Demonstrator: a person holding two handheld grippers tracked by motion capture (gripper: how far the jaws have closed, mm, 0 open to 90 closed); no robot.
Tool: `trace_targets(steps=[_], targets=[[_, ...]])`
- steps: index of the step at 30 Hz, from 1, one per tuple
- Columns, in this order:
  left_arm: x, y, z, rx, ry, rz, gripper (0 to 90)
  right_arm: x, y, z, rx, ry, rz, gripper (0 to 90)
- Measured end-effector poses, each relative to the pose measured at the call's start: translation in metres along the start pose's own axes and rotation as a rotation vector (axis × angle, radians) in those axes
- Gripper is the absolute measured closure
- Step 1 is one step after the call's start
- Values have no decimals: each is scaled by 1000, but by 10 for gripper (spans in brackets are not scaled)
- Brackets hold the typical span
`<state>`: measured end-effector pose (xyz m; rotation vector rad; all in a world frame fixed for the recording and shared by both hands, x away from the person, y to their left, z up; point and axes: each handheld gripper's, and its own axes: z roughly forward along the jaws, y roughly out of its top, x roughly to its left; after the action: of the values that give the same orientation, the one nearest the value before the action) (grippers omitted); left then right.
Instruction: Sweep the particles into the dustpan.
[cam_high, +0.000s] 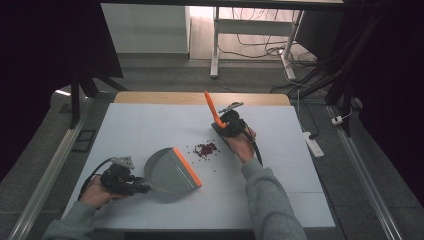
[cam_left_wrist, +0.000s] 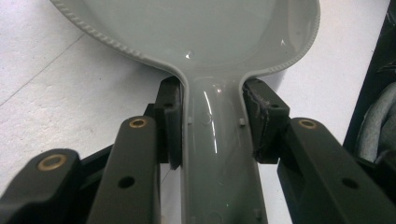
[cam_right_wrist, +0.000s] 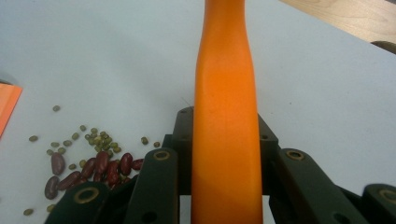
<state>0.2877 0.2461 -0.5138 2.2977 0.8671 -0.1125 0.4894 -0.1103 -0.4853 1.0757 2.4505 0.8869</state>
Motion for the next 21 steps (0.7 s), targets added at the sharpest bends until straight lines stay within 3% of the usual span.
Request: trace_targets(steps=[7,21], targets=[[1,2,2,5,-9,2,614,3,2,11,25,6,3,707],[2,6,3,15,-20,11,614,18,8,19,34,14,-45,707]])
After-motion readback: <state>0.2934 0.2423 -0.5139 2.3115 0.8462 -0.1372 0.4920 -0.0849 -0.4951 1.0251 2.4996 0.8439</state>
